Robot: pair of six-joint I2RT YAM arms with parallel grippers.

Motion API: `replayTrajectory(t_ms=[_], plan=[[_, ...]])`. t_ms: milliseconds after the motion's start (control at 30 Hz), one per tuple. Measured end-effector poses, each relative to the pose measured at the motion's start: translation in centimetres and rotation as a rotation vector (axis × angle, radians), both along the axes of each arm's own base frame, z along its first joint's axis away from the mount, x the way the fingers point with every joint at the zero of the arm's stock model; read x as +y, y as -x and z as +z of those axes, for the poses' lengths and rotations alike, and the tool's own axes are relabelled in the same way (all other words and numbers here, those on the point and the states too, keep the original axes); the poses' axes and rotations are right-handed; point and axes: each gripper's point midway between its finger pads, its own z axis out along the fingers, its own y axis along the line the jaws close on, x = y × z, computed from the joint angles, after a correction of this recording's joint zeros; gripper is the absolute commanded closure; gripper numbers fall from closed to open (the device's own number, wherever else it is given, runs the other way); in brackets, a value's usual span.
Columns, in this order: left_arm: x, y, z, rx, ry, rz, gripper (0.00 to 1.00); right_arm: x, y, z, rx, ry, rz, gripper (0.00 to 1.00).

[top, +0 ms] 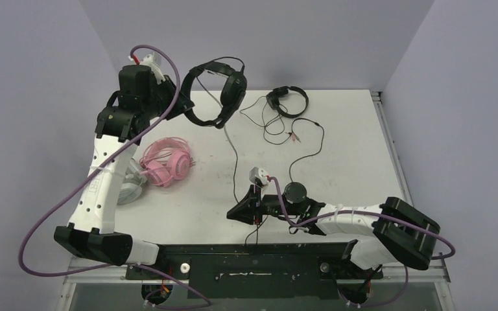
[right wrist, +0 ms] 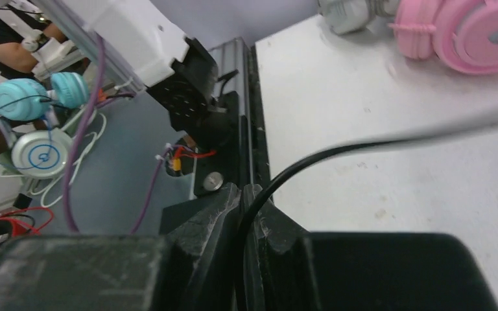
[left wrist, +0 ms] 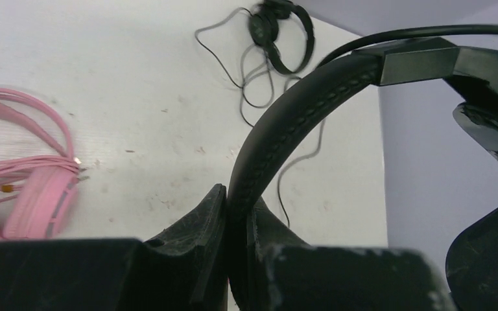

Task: Wrap the headphones
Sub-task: Wrap the headphones cable around the headphones.

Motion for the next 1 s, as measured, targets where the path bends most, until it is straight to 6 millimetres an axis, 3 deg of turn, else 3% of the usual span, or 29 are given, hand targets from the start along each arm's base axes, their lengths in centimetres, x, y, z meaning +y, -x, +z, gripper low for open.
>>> replayTrajectory(t_ms=[233, 400, 700, 800, 867, 1000], plan=[[5.0, -4.2, -2.6, 0.011, -0.139, 0.214, 1.0, 0.7, 1.8, 5.2, -0.067, -0.043, 0.056, 0.99], [7.6, -6.2, -4.1, 0.011, -0.239, 0.309, 1.0, 0.1, 2.7, 7.5, -0.11, -0.035, 0.072, 0.98], [8.7, -7.6, -8.2, 0.067, -0.331, 0.327, 1.0, -0.1, 2.3, 10.3, -0.15, 0.063, 0.066, 1.0], [8.7, -8.1, -9.6, 0.088, -0.363, 0.306, 1.0, 0.3, 1.2, 13.2, -0.184, 0.106, 0.037, 1.0], [8.6, -8.4, -11.1, 0.111, -0.398, 0.281, 1.0, 0.7, -0.1, 16.1, -0.227, 0.13, 0.001, 1.0], [8.2, -8.4, -14.4, 0.161, -0.474, 0.214, 1.0, 0.5, -2.3, 20.1, -0.283, 0.166, -0.057, 1.0]])
